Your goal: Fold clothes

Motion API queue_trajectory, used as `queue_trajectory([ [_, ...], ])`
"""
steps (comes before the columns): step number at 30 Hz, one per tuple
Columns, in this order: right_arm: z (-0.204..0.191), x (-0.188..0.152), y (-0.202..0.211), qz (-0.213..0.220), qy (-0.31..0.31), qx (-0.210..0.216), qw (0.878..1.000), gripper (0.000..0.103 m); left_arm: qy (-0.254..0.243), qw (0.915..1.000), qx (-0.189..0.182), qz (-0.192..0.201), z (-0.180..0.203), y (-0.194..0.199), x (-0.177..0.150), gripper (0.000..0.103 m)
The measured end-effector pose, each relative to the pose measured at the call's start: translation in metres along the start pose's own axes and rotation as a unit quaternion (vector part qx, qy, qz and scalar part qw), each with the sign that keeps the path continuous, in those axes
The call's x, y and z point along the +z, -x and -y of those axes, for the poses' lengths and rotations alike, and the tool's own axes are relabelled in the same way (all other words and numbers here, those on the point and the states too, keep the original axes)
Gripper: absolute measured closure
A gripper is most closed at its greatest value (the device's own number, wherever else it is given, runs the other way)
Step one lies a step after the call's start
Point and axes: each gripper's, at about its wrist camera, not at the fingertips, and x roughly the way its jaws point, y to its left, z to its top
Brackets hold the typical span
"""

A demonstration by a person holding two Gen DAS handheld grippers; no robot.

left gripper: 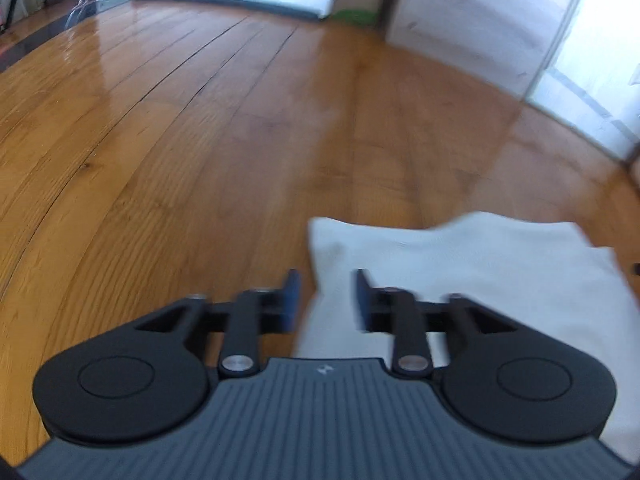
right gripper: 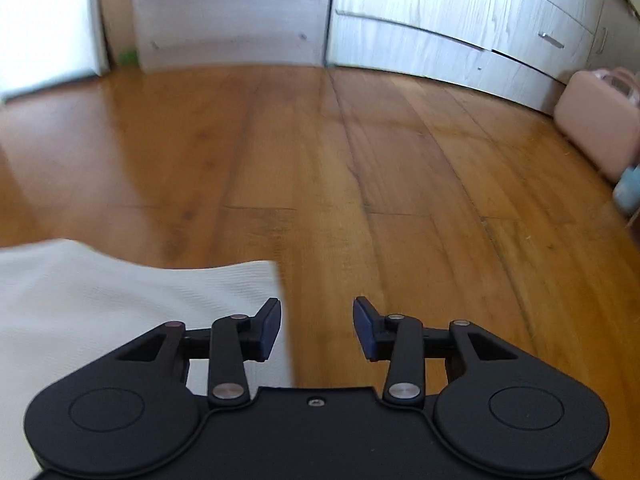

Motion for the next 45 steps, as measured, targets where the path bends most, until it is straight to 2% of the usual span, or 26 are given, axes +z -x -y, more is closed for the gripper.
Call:
queue_trajectory([
  [1, 0.003, -0.008, 0.011, -0.004, -0.021, 0.019, 1.000, 0.049, 0.000, 1.0000, -0.007, 0.002, 0.004, 0.014, -0.009, 0.033],
  [2, 0.007, -0.017, 0.023, -0.008, -0.042, 0.042, 0.998, 0.048, 0.000, 1.0000, -0.009, -0.003, 0.008, 0.027, -0.020, 0.030],
  [4, 0.016, -0.043, 0.049, -0.016, -0.076, 0.105, 0.991, 0.047, 0.003, 0.9998, -0.014, -0.016, 0.014, 0.050, -0.041, 0.030],
  [7, 0.024, -0.080, 0.077, -0.049, -0.076, 0.157, 0.983, 0.047, 0.017, 0.9983, -0.019, -0.053, 0.014, 0.065, -0.069, 0.030],
  [9, 0.030, -0.102, 0.095, -0.056, -0.063, 0.164, 0.983, 0.047, 0.030, 0.9968, -0.019, -0.072, 0.011, 0.073, -0.088, 0.030],
  [12, 0.042, -0.127, 0.122, -0.040, -0.060, 0.144, 0.987, 0.047, 0.067, 0.9960, -0.017, -0.056, -0.004, 0.094, -0.110, 0.030],
  [13, 0.050, -0.132, 0.127, -0.037, -0.067, 0.145, 0.986, 0.044, 0.080, 0.9952, -0.022, -0.052, -0.009, 0.100, -0.117, 0.030],
  [14, 0.057, -0.138, 0.132, -0.033, -0.075, 0.146, 0.986, 0.036, 0.094, 0.9938, -0.033, -0.050, -0.014, 0.104, -0.123, 0.030],
  [15, 0.064, -0.143, 0.135, -0.031, -0.085, 0.147, 0.985, 0.034, 0.107, 0.9921, -0.044, -0.048, -0.019, 0.108, -0.129, 0.030],
  [18, 0.078, -0.159, 0.133, -0.032, -0.129, 0.163, 0.978, 0.034, 0.134, 0.9869, -0.078, -0.043, -0.027, 0.112, -0.142, 0.030],
  [19, 0.080, -0.163, 0.127, -0.027, -0.137, 0.179, 0.974, 0.051, 0.135, 0.9860, -0.089, -0.041, -0.027, 0.110, -0.145, 0.030],
  [20, 0.078, -0.164, 0.124, -0.018, -0.137, 0.190, 0.972, 0.100, 0.135, 0.9853, -0.097, -0.040, -0.026, 0.106, -0.148, 0.032],
  [21, 0.073, -0.162, 0.126, -0.005, -0.128, 0.188, 0.974, 0.097, 0.135, 0.9846, -0.105, -0.038, -0.026, 0.103, -0.150, 0.036],
  [23, 0.064, -0.158, 0.147, 0.052, -0.109, 0.177, 0.977, 0.098, 0.134, 0.9836, -0.114, -0.043, -0.021, 0.104, -0.152, 0.100],
  [24, 0.062, -0.156, 0.159, 0.079, -0.103, 0.180, 0.975, 0.098, 0.132, 0.9832, -0.117, -0.047, -0.017, 0.106, -0.151, 0.100],
  [26, 0.062, -0.155, 0.173, 0.099, -0.097, 0.167, 0.976, 0.098, 0.119, 0.9853, -0.112, -0.050, -0.009, 0.111, -0.152, 0.100],
  [29, 0.067, -0.164, 0.162, 0.074, -0.076, 0.131, 0.986, 0.099, 0.101, 0.9890, -0.086, -0.065, -0.006, 0.115, -0.160, 0.100],
  [31, 0.073, -0.172, 0.154, 0.047, -0.093, 0.106, 0.989, 0.100, 0.104, 0.9885, -0.083, -0.071, -0.007, 0.115, -0.163, 0.100],
  [33, 0.074, -0.171, 0.168, 0.059, -0.111, 0.113, 0.986, 0.100, 0.103, 0.9890, -0.089, -0.059, -0.004, 0.123, -0.156, 0.100],
  [35, 0.071, -0.168, 0.186, 0.073, -0.088, 0.115, 0.987, 0.100, 0.112, 0.9883, -0.089, -0.054, -0.002, 0.128, -0.158, 0.100],
  [36, 0.071, -0.168, 0.187, 0.066, -0.073, 0.108, 0.989, 0.100, 0.129, 0.9855, -0.089, -0.065, -0.004, 0.125, -0.165, 0.100],
  [39, 0.073, -0.184, 0.161, -0.005, -0.031, 0.046, 0.998, 0.100, 0.157, 0.9793, -0.088, -0.093, -0.005, 0.111, -0.180, 0.100],
  [40, 0.077, -0.187, 0.160, -0.013, -0.061, 0.033, 0.998, 0.099, 0.163, 0.9778, -0.087, -0.099, -0.005, 0.109, -0.183, 0.099],
  [42, 0.087, -0.192, 0.163, -0.025, -0.127, 0.013, 0.991, 0.091, 0.173, 0.9760, -0.085, -0.100, -0.003, 0.114, -0.181, 0.097],
  [43, 0.094, -0.195, 0.170, -0.018, -0.174, 0.023, 0.984, 0.088, 0.179, 0.9751, -0.084, -0.101, -0.003, 0.116, -0.181, 0.098],
  [45, 0.100, -0.200, 0.175, -0.025, -0.213, 0.046, 0.976, 0.068, 0.189, 0.9732, -0.082, -0.102, -0.002, 0.120, -0.179, 0.096],
])
